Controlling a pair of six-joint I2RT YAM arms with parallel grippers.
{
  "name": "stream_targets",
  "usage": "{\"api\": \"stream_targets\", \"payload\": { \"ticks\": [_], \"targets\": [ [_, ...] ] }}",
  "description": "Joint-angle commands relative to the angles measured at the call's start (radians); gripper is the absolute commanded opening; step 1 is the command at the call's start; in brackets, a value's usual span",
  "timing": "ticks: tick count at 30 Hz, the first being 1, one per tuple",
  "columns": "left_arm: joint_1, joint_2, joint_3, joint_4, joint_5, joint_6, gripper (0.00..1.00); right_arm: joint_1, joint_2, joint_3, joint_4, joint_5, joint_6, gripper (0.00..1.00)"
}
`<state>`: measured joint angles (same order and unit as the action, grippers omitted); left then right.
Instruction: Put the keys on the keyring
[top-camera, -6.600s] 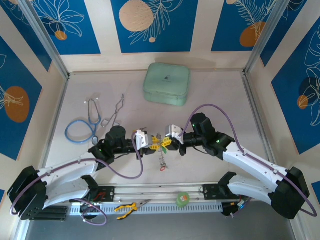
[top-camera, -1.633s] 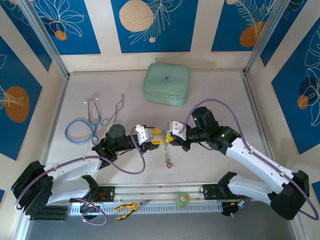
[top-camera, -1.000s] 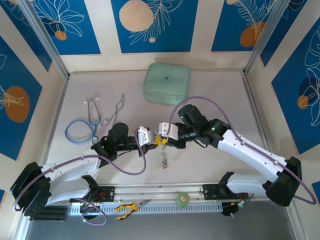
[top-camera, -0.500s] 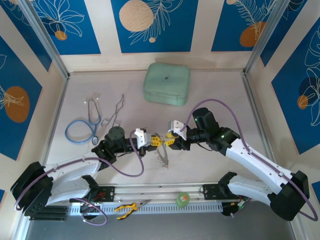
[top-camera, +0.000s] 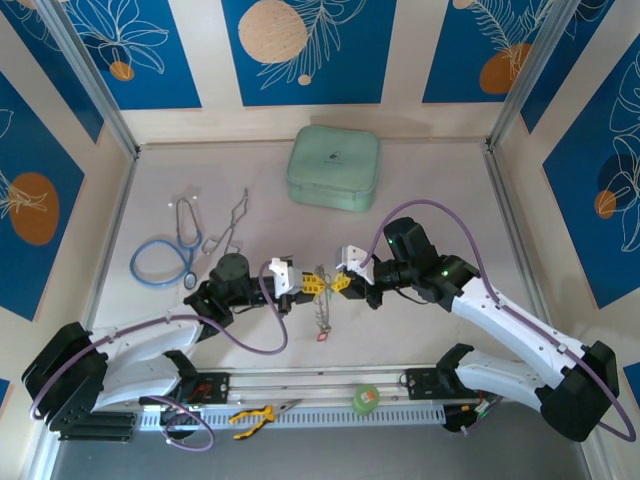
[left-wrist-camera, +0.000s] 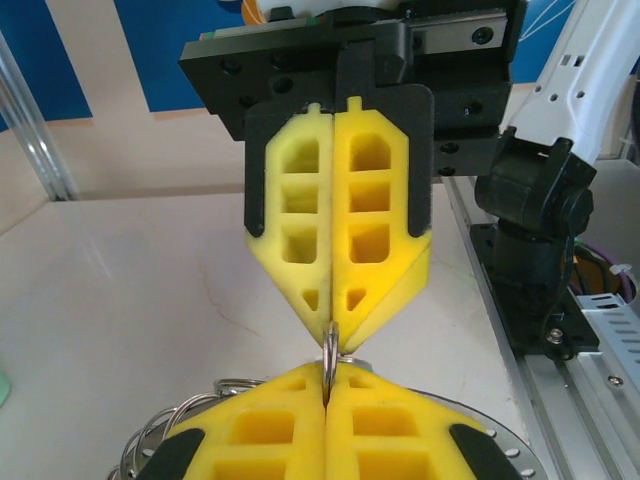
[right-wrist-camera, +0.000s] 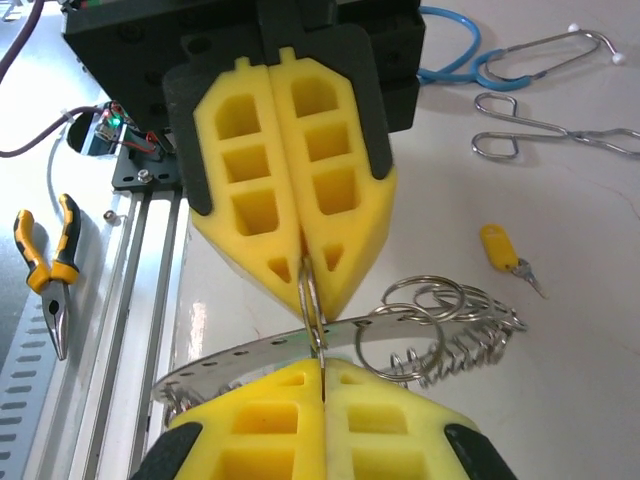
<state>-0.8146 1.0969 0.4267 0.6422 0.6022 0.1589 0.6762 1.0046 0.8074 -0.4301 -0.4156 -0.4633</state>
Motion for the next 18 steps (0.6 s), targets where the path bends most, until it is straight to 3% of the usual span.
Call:
{"api": "stream_targets", "payload": {
  "ticks": [1,9,18],
  "targets": [
    [0.0,-0.006,0.009,0.041,0.043,0.005,0.0,-0.001,-0.009,0.018,-0.06,0.001,-0.016,0.04],
    [0.001,-0.005,0.044,0.02,0.115,0.003,0.0,0.019,0.062,0.033,-0.03,-0.014,0.0,0.04],
    [0.001,-0.002,0.041,0.048,0.111,0.003,0.0,0.037,0.049,0.031,-0.033,-0.022,0.015,0.25]
  ]
}}
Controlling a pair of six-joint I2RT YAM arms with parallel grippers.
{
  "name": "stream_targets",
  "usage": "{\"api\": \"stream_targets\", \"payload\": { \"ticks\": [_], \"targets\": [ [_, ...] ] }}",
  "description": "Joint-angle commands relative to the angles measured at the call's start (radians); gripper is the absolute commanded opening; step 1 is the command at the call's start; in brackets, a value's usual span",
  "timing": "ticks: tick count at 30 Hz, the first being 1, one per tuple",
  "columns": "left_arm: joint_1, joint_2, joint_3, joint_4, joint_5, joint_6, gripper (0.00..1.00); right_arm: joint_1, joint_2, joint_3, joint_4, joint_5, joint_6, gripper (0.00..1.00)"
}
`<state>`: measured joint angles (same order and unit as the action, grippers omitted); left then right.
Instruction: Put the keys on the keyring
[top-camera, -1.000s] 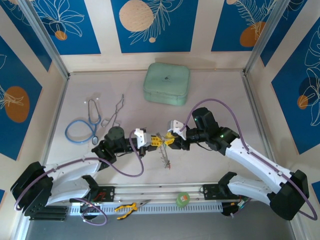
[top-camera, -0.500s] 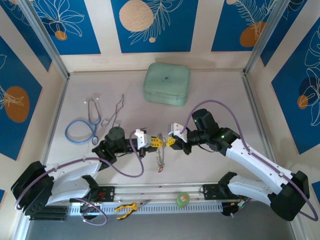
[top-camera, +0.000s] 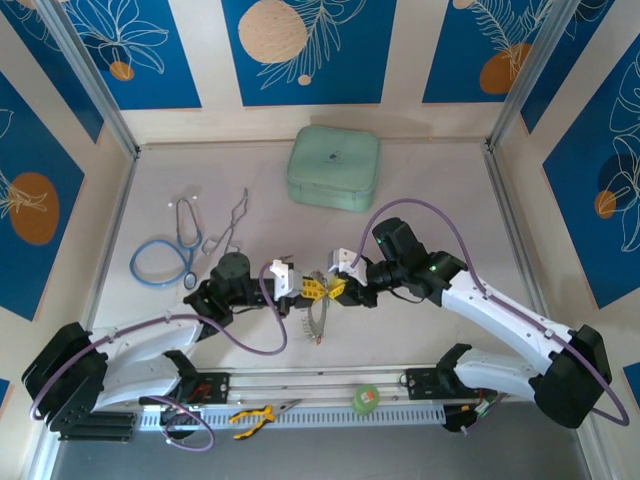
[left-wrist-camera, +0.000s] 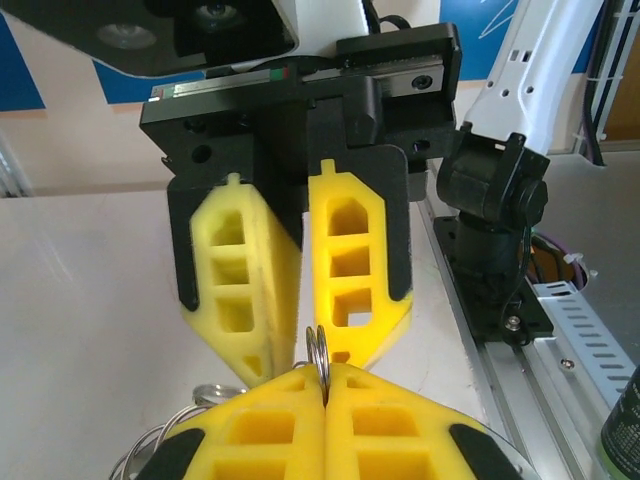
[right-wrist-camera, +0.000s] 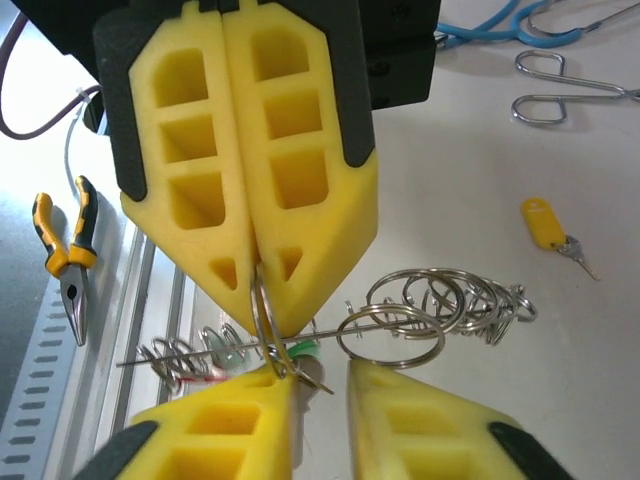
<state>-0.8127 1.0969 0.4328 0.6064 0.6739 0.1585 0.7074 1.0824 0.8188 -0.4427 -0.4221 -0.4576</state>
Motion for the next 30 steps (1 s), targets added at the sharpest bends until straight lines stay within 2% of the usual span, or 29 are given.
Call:
{"api": "stream_targets", "payload": {
  "ticks": [1,5,10,19,26,28,30],
  "targets": [
    [0.0,0.001,0.031,0.097,0.039,-0.002,0.0,0.003,-0.049,0.006,-0.009,-0.011,0.016,0.26],
    [-0.001,0.014,0.017,0.124,0.035,-0.01,0.0,-0.022,-0.126,-0.05,0.031,-0.003,0.044,0.35],
    [0.0,0.02,0.016,0.141,0.036,-0.019,0.0,-0.034,-0.155,-0.079,0.036,-0.022,0.067,0.37],
    [-0.001,0.03,0.021,0.16,0.039,-0.027,0.0,-0.011,-0.101,-0.089,0.128,-0.045,0.1,0.26],
    [-0.001,0.047,0.021,0.233,0.032,-0.049,0.0,0.023,-0.028,-0.084,0.155,-0.072,0.116,0.11],
    [-0.001,0.053,0.021,0.249,0.033,-0.058,0.0,0.024,-0.024,-0.079,0.143,-0.071,0.111,0.11],
    [-0.001,0.056,0.018,0.253,0.035,-0.06,0.0,0.023,-0.033,-0.074,0.129,-0.058,0.105,0.16]
  ]
}}
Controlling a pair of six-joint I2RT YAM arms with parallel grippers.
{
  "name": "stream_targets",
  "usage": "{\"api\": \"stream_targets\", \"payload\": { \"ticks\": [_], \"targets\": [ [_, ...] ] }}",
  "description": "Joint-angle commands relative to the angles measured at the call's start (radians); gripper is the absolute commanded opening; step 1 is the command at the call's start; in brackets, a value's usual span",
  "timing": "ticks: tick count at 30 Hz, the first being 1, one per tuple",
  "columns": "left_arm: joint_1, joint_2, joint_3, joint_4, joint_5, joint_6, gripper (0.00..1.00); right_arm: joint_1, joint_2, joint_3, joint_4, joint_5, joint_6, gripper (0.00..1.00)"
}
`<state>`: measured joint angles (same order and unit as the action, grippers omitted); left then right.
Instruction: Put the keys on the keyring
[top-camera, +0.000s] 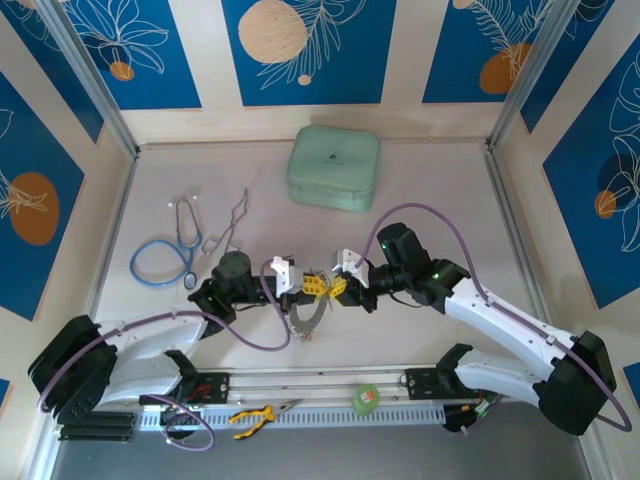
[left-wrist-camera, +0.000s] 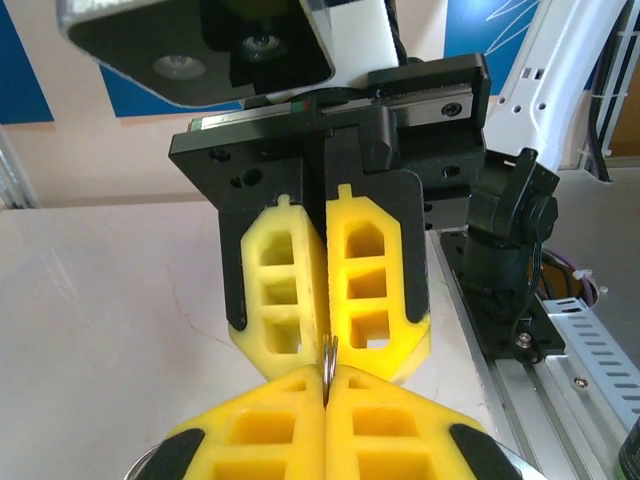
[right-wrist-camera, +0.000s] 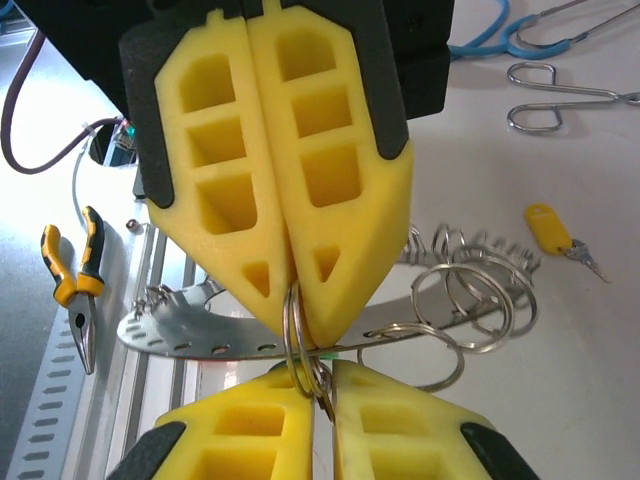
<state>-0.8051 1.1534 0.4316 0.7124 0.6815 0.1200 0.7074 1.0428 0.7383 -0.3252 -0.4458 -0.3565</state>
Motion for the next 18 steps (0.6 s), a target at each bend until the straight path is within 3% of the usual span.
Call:
{"api": "stream_targets", "payload": {
  "ticks": [1,4,7,18],
  "targets": [
    [-0.008,0.0,0.016,0.145,0.026,-0.02,0.0,0.019,-0.005,0.005,0.008,-0.021,0.002,0.22],
    [-0.009,0.0,0.007,0.139,0.02,-0.012,0.0,-0.007,-0.057,-0.014,0.025,0.002,0.011,0.31],
    [-0.009,0.003,0.003,0.131,0.021,-0.008,0.0,-0.025,-0.108,-0.038,0.049,0.011,0.013,0.32],
    [-0.008,0.015,0.005,0.148,0.024,-0.014,0.0,-0.025,-0.1,-0.035,0.096,-0.037,0.026,0.19]
  ]
}}
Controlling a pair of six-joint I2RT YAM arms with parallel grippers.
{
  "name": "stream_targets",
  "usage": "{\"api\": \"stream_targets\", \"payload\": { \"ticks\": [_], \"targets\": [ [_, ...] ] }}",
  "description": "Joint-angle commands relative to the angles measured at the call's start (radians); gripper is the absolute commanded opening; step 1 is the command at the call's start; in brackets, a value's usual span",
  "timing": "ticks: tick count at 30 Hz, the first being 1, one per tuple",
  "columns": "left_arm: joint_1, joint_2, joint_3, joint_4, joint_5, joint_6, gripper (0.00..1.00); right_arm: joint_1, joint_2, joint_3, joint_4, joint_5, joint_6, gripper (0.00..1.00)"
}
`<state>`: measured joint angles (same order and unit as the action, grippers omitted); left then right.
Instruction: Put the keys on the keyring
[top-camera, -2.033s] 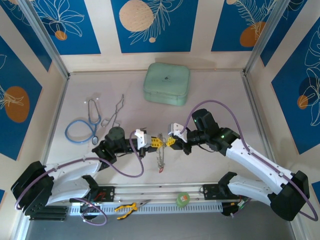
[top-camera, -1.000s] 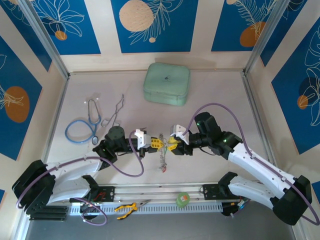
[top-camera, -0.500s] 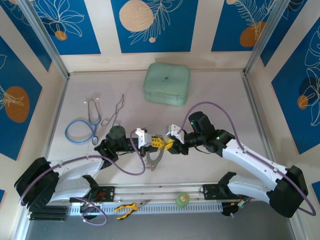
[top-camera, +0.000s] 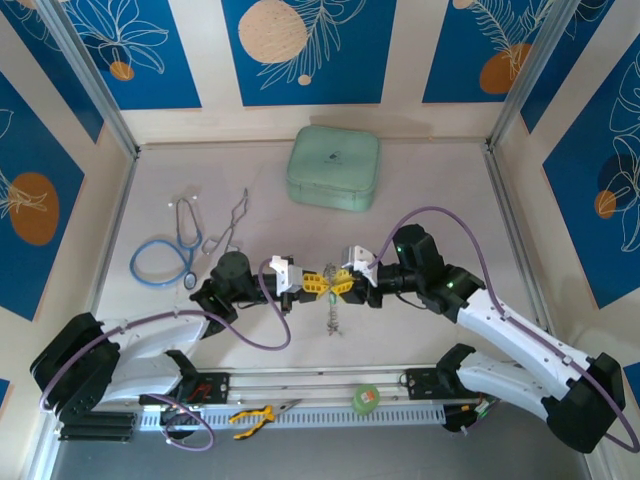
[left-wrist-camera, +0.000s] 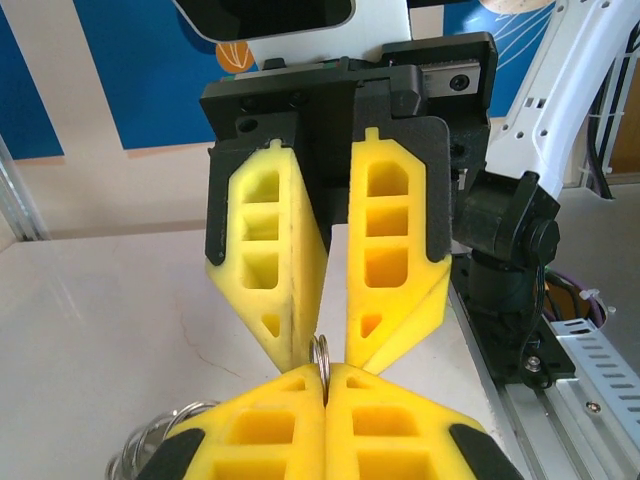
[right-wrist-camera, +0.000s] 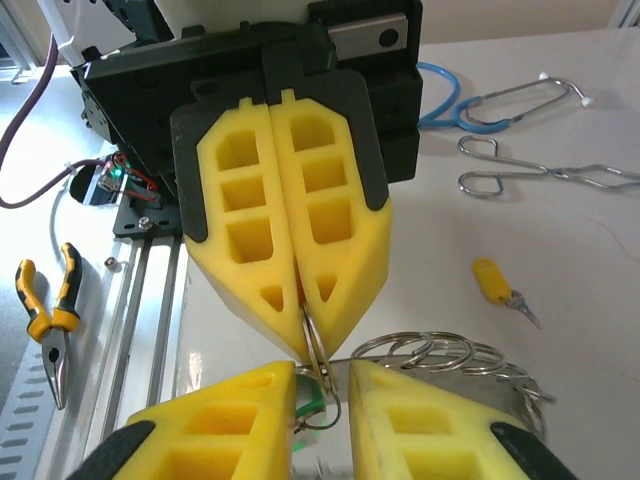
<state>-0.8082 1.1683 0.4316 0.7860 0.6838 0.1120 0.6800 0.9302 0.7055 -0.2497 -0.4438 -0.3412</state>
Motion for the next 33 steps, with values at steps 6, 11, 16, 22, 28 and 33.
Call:
{"api": "stream_targets", "payload": {
  "ticks": [6,11,16,22,28,33],
  "targets": [
    [-0.006,-0.002,0.0,0.062,-0.005,-0.004,0.0,0.004,0.029,0.017,0.014,-0.052,0.0,0.0],
    [-0.006,-0.056,0.017,-0.16,-0.137,0.07,0.25,0.023,0.036,0.096,-0.148,0.025,-0.089,0.0],
    [-0.005,-0.099,0.086,-0.431,-0.183,0.164,0.27,0.072,0.111,0.232,-0.384,0.173,-0.216,0.0],
    [-0.006,-0.126,0.114,-0.52,-0.197,0.221,0.27,0.141,0.21,0.365,-0.516,0.316,-0.286,0.0],
    [-0.006,-0.13,0.098,-0.446,-0.146,0.187,0.27,0.187,0.278,0.441,-0.543,0.358,-0.304,0.0],
    [-0.005,-0.124,0.083,-0.39,-0.132,0.166,0.24,0.21,0.309,0.457,-0.535,0.361,-0.312,0.0]
  ]
}}
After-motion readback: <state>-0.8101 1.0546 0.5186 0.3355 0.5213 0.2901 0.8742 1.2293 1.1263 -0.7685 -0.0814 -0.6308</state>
